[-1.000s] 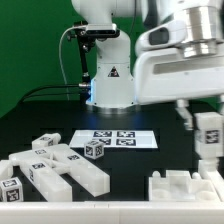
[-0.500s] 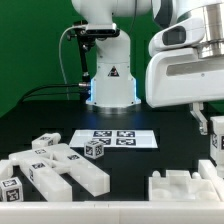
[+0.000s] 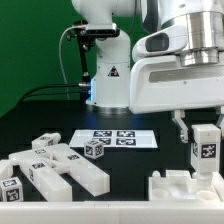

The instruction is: Assemble chair

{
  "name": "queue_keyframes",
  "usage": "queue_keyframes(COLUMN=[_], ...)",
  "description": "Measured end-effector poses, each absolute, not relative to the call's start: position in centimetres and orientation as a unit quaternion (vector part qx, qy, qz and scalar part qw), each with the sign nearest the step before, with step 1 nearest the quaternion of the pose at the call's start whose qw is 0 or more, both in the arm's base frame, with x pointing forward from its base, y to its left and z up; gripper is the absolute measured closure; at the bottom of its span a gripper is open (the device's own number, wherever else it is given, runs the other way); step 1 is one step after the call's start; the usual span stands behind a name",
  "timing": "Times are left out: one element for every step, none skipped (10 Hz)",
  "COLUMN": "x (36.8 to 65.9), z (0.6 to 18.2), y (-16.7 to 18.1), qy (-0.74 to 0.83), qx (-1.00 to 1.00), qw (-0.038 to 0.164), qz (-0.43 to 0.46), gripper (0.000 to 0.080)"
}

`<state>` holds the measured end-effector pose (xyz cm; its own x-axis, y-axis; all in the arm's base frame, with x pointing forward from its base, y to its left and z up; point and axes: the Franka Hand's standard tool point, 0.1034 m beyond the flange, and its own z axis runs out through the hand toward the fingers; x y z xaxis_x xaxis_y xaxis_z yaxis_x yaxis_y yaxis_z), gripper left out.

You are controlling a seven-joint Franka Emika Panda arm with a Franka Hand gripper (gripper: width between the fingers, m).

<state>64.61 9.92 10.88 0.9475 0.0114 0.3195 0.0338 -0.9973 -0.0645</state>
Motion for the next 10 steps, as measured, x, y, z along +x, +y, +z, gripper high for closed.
queue_keyframes(x=[64.7, 64.7, 64.7, 64.6, 64.5, 64.5, 64.6, 64.6, 64.6, 64.6], z=[10.5, 10.3, 10.0, 9.7, 9.5, 9.3, 9.2, 9.2, 9.2, 9.2], y=[10.1, 10.3, 10.2, 10.2, 10.3, 10.4, 10.5, 10.5, 10.6, 10.6], qy=[-0.012, -0.014, -0.014, -0.014, -0.015, -0.015, -0.015, -0.016, -0.016, -0.016], qx=[-0.986, -0.986, -0.987, -0.987, -0.987, -0.987, -0.987, -0.986, -0.986, -0.986], qw=[0.035, 0.035, 0.034, 0.034, 0.034, 0.034, 0.034, 0.034, 0.034, 0.034], qz=[-0.16, -0.159, -0.158, -0.157, -0.155, -0.156, -0.157, -0.16, -0.163, -0.165], gripper=[0.0515, 0.0515, 0.0515, 0.0515, 0.0515, 0.0515, 0.0515, 0.0515, 0.0515, 0.0515])
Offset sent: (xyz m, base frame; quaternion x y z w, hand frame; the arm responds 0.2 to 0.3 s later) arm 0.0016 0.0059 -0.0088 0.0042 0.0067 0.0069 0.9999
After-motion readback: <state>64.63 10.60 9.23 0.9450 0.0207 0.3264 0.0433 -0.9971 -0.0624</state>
